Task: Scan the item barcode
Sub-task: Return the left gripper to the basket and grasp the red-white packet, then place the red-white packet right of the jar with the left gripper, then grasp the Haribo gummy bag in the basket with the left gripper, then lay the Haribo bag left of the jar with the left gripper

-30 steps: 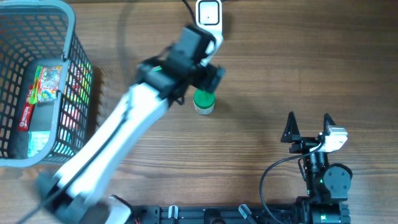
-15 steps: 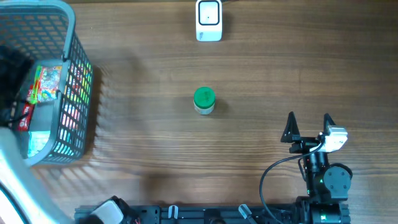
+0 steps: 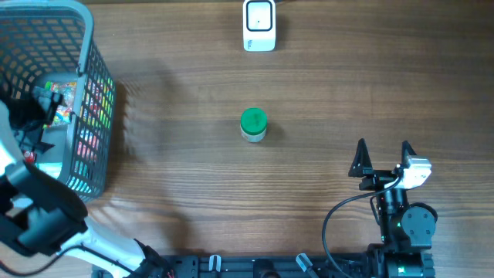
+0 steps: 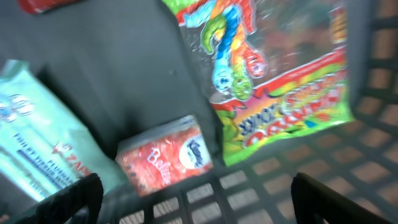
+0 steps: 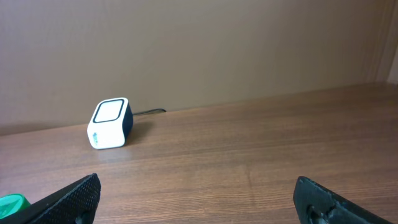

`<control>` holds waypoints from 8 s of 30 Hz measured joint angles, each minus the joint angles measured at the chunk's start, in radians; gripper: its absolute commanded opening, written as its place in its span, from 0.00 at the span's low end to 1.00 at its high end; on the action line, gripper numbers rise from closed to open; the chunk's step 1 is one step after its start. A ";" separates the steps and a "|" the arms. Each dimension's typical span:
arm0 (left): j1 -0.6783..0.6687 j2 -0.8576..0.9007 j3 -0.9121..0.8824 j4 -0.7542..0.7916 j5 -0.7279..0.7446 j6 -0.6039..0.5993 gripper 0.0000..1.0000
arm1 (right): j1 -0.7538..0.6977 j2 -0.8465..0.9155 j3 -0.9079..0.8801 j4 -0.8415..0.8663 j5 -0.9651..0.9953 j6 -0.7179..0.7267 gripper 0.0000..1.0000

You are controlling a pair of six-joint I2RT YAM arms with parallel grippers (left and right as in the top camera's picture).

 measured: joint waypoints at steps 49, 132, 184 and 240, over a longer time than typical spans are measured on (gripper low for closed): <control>-0.040 0.079 -0.192 0.020 -0.084 0.042 0.63 | 0.000 0.000 0.000 0.000 0.000 0.000 1.00; -0.019 -0.097 0.017 0.160 -0.003 -0.100 1.00 | 0.000 0.002 0.000 0.001 0.000 0.000 1.00; -0.090 -0.752 0.024 0.236 0.026 -0.067 0.04 | 0.000 0.002 0.000 0.000 0.000 0.000 1.00; -0.978 -0.198 -0.471 0.525 0.060 0.026 1.00 | 0.000 0.002 0.000 0.000 0.000 0.000 1.00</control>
